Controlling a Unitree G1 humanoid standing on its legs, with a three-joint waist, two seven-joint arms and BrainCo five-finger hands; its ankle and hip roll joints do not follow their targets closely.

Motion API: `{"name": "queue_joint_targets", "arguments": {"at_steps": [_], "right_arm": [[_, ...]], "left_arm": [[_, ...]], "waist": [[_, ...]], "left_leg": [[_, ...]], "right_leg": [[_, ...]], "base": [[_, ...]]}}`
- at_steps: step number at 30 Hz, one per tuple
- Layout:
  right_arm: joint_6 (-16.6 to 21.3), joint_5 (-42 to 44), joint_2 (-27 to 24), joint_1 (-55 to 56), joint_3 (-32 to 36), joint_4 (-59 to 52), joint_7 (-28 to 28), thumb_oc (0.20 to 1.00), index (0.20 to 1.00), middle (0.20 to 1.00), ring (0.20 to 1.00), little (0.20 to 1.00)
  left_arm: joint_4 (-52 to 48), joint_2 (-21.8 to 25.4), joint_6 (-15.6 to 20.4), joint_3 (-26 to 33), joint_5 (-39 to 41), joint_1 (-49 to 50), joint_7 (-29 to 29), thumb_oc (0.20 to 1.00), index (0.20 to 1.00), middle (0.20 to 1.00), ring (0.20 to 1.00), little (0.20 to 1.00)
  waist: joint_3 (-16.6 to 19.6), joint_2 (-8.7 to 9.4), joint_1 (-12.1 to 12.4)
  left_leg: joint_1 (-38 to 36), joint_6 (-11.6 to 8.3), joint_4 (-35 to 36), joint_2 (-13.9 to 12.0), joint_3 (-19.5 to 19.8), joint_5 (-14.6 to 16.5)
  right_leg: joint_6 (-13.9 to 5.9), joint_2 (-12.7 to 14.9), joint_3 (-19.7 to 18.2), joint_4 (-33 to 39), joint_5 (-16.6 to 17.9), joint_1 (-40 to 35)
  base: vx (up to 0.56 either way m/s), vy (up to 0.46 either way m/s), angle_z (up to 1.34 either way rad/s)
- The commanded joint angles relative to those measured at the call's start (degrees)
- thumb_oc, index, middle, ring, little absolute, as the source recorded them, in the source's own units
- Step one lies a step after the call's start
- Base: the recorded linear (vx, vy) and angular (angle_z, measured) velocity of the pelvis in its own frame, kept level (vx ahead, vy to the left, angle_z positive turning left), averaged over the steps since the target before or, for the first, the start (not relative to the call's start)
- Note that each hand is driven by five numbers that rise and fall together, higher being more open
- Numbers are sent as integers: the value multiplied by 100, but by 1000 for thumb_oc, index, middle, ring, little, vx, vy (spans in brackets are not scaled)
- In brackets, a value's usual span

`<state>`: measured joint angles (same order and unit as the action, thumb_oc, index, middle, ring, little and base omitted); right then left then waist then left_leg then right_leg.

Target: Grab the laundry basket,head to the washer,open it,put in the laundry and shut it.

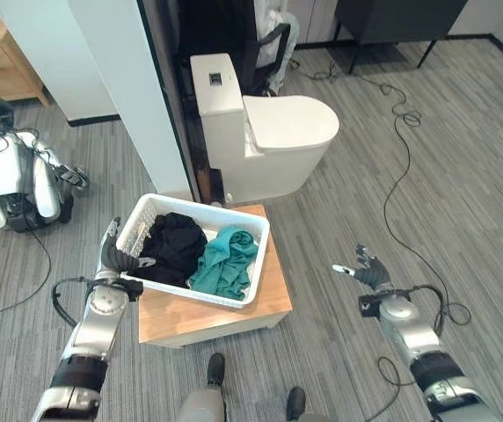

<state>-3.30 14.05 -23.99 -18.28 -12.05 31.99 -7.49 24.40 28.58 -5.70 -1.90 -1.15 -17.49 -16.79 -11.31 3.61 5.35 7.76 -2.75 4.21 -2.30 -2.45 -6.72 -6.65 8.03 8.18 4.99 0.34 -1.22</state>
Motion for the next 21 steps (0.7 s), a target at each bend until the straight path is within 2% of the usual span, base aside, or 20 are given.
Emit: {"name": "queue_joint_targets", "arguments": {"at_steps": [1, 4, 10, 12, 14, 16, 18, 21], "right_arm": [[140, 327, -66, -764, -181, -320, -176, 1000, 1000, 1000, 1000, 1000], [139, 338, -58, -827, -219, -332, -184, 1000, 1000, 1000, 1000, 1000], [312, 482, -125, -901, -527, -385, -222, 1000, 1000, 1000, 1000, 1000], [345, 541, -121, -905, -536, -349, -233, 1000, 1000, 1000, 1000, 1000], [386, 632, -145, -886, -565, -302, -243, 1000, 1000, 1000, 1000, 1000], [426, 677, -158, -787, -528, -311, -245, 1000, 1000, 1000, 1000, 1000], [440, 628, -122, -595, -443, -324, -217, 1000, 1000, 1000, 1000, 1000], [446, 561, -80, -452, -420, -345, -187, 1000, 1000, 1000, 1000, 1000]], "left_arm": [[905, 228, 32, -420, 303, -1411, -413, 1000, 1000, 1000, 1000, 1000], [1206, 230, 53, -522, 442, -1678, -444, 1000, 1000, 1000, 1000, 1000], [3068, 310, 197, -1124, 1066, -3320, -678, 1000, 1000, 1000, 1000, 1000], [3196, 255, 298, -1126, 1342, -3453, -654, 1000, 1000, 1000, 1000, 1000], [3046, 230, 441, -1161, 1752, -3623, -620, 1000, 1000, 1000, 1000, 1000], [2667, 329, 500, -1148, 1803, -3696, -801, 1000, 1000, 1000, 1000, 1000], [1862, 463, 558, -945, 1562, -3592, -1097, 1000, 1000, 1000, 1000, 1000], [1427, 544, 561, -746, 1349, -3438, -1279, 1000, 1000, 1000, 1000, 1000]], "waist": [[-417, -67, -49], [-493, -69, -73], [-824, -20, -300], [-857, -16, -319], [-905, -28, -330], [-944, -41, -317], [-956, -32, -278], [-935, -7, -262]], "left_leg": [[196, 164, -651, -21, 121, 675], [275, 161, -695, -31, 126, 655], [599, 120, -800, -87, 113, 543], [626, 113, -805, -89, 109, 535], [668, 106, -818, -95, 113, 521], [685, 98, -827, -99, 125, 520], [705, 93, -860, -96, 137, 545], [715, 88, -883, -90, 136, 572]], "right_leg": [[-101, 232, 166, -542, -2, 472], [-95, 230, 172, -586, 5, 539], [-97, 223, 174, -687, 117, 899], [-103, 225, 178, -689, 129, 931], [-106, 226, 193, -695, 144, 967], [-110, 228, 212, -692, 152, 988], [-113, 230, 222, -666, 154, 992], [-109, 230, 224, -652, 146, 985]], "base": [[-163, 3, -3], [-92, 5, -2], [-78, -1, -1], [-18, 1, -1], [0, 0, 0], [0, 0, 0], [0, 0, 0], [0, 0, 0]]}}
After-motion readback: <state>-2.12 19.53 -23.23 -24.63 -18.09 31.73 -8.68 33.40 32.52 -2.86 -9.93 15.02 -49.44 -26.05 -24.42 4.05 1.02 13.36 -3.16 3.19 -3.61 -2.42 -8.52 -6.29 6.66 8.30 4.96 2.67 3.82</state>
